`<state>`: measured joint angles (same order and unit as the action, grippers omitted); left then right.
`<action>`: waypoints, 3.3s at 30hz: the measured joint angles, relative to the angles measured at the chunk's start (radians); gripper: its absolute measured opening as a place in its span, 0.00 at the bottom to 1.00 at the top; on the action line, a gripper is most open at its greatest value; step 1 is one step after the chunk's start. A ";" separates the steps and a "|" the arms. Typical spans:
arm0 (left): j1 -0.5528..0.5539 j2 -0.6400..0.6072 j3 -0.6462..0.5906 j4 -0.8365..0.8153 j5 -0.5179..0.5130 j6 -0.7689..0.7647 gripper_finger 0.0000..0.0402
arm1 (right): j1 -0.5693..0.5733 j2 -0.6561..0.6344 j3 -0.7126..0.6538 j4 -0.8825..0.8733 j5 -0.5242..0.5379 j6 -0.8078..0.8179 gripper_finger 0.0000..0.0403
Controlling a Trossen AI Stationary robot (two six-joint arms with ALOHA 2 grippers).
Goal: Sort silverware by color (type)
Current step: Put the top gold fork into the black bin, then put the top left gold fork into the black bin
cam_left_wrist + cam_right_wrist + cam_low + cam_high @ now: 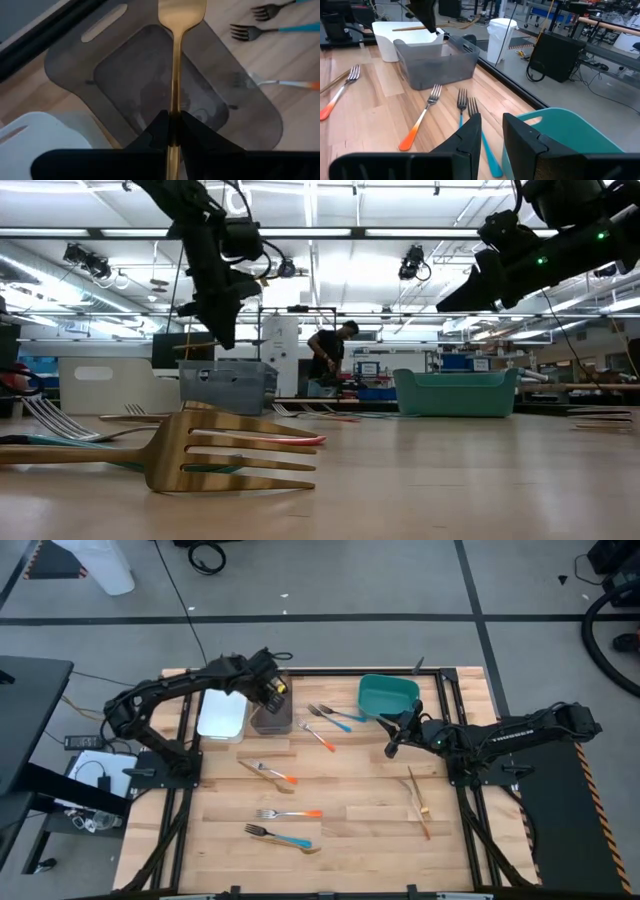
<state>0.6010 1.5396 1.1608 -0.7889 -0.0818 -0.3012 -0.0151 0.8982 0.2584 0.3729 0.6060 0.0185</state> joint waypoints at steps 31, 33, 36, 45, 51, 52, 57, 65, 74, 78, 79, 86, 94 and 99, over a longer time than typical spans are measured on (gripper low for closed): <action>0.067 0.387 0.323 -0.343 0.111 0.038 0.09 | 0.000 0.000 0.000 0.029 -0.028 -0.031 0.22; 0.062 0.390 0.323 -0.331 0.108 0.042 0.10 | 0.000 0.000 0.000 0.029 -0.028 -0.037 0.22; 0.061 0.391 0.323 -0.298 0.102 0.042 0.14 | 0.000 0.000 0.000 0.030 -0.030 -0.039 0.22; 0.062 0.391 0.340 -0.296 0.100 0.052 0.31 | 0.000 0.000 0.000 0.030 -0.032 -0.039 0.22; 0.046 0.390 0.440 -0.313 0.097 0.060 0.33 | 0.000 0.000 0.000 0.030 -0.034 -0.038 0.22; 0.040 0.390 0.460 -0.319 0.097 0.060 0.33 | 0.000 0.000 0.000 0.030 -0.034 -0.038 0.22; -0.013 0.389 0.535 -0.319 0.098 0.062 0.33 | 0.000 0.000 0.000 0.030 -0.034 -0.038 0.22; -0.127 0.398 0.536 -0.222 0.050 0.076 0.33 | 0.000 0.000 0.000 0.030 -0.050 -0.029 0.22; -0.200 0.436 0.535 -0.179 0.040 0.078 0.33 | 0.000 0.000 0.000 0.031 -0.050 -0.024 0.22; -0.236 0.459 0.535 -0.171 0.040 0.108 0.33 | 0.000 0.000 0.000 0.021 -0.050 -0.022 0.22; -0.244 0.460 0.535 -0.165 0.040 0.124 0.33 | 0.000 0.000 0.000 0.020 -0.050 -0.022 0.22; -0.295 0.460 0.535 -0.113 0.022 0.275 0.33 | 0.000 0.000 0.000 0.016 -0.052 -0.027 0.22; -0.359 0.516 0.533 -0.073 0.005 0.419 0.33 | 0.000 0.000 0.000 0.002 -0.057 -0.022 0.22; -0.389 0.527 0.533 -0.068 -0.003 0.476 0.33 | 0.005 0.000 0.000 -0.006 -0.060 -0.014 0.22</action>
<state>0.2117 2.0665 1.6939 -0.8573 -0.0853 0.1746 -0.0100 0.8986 0.2584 0.3668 0.5460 0.0041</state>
